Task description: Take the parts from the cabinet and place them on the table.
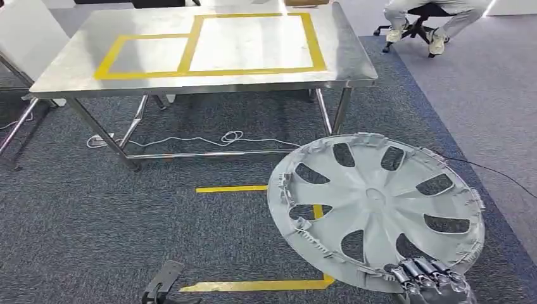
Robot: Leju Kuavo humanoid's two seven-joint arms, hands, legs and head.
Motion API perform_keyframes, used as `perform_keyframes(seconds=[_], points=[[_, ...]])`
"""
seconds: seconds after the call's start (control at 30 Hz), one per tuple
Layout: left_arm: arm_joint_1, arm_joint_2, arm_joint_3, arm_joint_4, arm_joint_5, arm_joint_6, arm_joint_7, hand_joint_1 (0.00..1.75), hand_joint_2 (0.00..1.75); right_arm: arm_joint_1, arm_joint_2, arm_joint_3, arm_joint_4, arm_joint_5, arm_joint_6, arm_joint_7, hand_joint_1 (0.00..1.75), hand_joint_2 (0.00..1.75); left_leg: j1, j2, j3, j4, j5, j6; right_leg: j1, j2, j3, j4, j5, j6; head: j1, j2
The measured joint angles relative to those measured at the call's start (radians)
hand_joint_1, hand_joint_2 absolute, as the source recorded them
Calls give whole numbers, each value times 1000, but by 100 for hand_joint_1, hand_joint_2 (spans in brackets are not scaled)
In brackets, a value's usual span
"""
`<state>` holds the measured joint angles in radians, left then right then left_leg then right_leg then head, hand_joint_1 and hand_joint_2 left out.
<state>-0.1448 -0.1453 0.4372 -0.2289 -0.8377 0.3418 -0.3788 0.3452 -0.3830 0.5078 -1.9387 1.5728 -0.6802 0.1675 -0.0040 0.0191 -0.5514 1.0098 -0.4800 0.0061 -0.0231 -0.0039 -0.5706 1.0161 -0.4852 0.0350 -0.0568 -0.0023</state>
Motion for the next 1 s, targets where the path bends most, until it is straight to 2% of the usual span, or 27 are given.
perform_keyframes(seconds=[0.33, 0.37, 0.5, 0.57, 0.63, 0.67, 0.7, 0.77, 0.8, 0.83, 0.87, 0.9, 0.93, 0.97, 1.0], points=[[-2, 0, 0, 0, -6, 8, 10, 0, 175, -11, 0, 12, 7, 0, 0, -5, 143, 175, 0, 0, 0, 0, 0, 0, 0, 0, 0, 0, 0, 0, 0, 0], [-2, 1, 0, 0, -6, 8, 11, 0, 175, -12, 0, 12, 7, 0, 0, -5, 143, 175, -2, 0, -2, 7, -3, 6, -4, 0, 0, -2, 3, 4, 0, 0], [-2, 2, 0, 0, -7, 7, 15, 0, 175, -12, -1, 14, 9, 0, 0, -2, 143, 175, -3, 0, -5, 12, -6, 12, -5, 0, 0, -2, 4, 7, 0, 0], [-2, 2, 0, 0, -7, 6, 16, 0, 175, -12, -1, 16, 9, 0, 0, -1, 143, 175, -5, 0, -7, 14, -6, 16, -7, 0, 0, -4, 6, 13, 0, 0], [-3, 2, 0, 0, -8, 6, 16, 0, 175, -12, -1, 17, 8, 0, 0, -1, 143, 175, -2, 0, 0, -11, 7, 29, -2, 0, 8, -17, 11, 24, 0, 0], [-3, 2, 0, 0, -8, 6, 16, 0, 175, -11, -2, 18, 9, 0, 0, -1, 143, 175, 4, 5, 10, -28, 17, 33, -4, 1, -6, -1, -4, 23, 2, 0], [-5, 2, 0, 0, -9, 6, 16, 0, 175, -13, -3, 19, 9, 0, 0, 0, 143, 175, 6, 5, 11, -34, 22, 40, -3, 3, -28, 45, -38, 22, 5, 0], [-5, 0, 0, 0, -9, 4, 16, 0, 175, -13, -4, 21, 10, 0, 0, 0, 143, 175, 6, 5, 7, -34, 21, 41, -5, 3, -98, 196, -109, 27, 4, 0], [-4, -1, 0, 0, -9, 4, 16, 0, 175, -13, -4, 22, 10, 0, 0, -1, 143, 175, 5, 6, 6, -33, 21, 41, -5, 3, -132, 266, -135, 31, 4, 0], [-3, -1, 0, 0, -9, 4, 16, 0, 175, -12, -4, 24, 12, 0, 0, -1, 143, 175, 5, 6, 5, -31, 21, 41, -5, 3, -147, 297, -136, 32, 4, 0], [-3, -1, 0, 0, -9, 4, 16, 0, 175, -11, -4, 24, 14, 0, 0, -1, 143, 175, 6, 6, 5, -30, 20, 39, -6, 2, -135, 272, -108, 33, 4, 0], [-3, -2, 0, 0, -9, 3, 16, 0, 175, -11, -4, 24, 16, 0, 0, -1, 143, 175, 9, 5, 6, -26, 17, 34, -8, 1, -100, 202, -64, 35, 4, 0], [-3, -3, 0, 0, -9, 3, 16, 0, 175, -12, -4, 24, 16, 0, 0, -1, 143, 175, 12, 3, 6, -19, 13, 28, -10, 0, -52, 107, -18, 36, 4, 0], [-3, -3, 0, 0, -9, 3, 16, 0, 175, -13, -4, 24, 16, 0, 0, -1, 143, 175, 14, 2, 5, -9, 5, 17, -14, -3, -4, 11, 10, 40, 5, 0], [-5, 0, 0, 0, -9, 3, 16, 0, 175, -17, -4, 25, 17, 0, 0, -1, 143, 175, 6, 0, -2, -2, 0, 8, -5, 0, 9, 0, -16, 36, 8, 0]])
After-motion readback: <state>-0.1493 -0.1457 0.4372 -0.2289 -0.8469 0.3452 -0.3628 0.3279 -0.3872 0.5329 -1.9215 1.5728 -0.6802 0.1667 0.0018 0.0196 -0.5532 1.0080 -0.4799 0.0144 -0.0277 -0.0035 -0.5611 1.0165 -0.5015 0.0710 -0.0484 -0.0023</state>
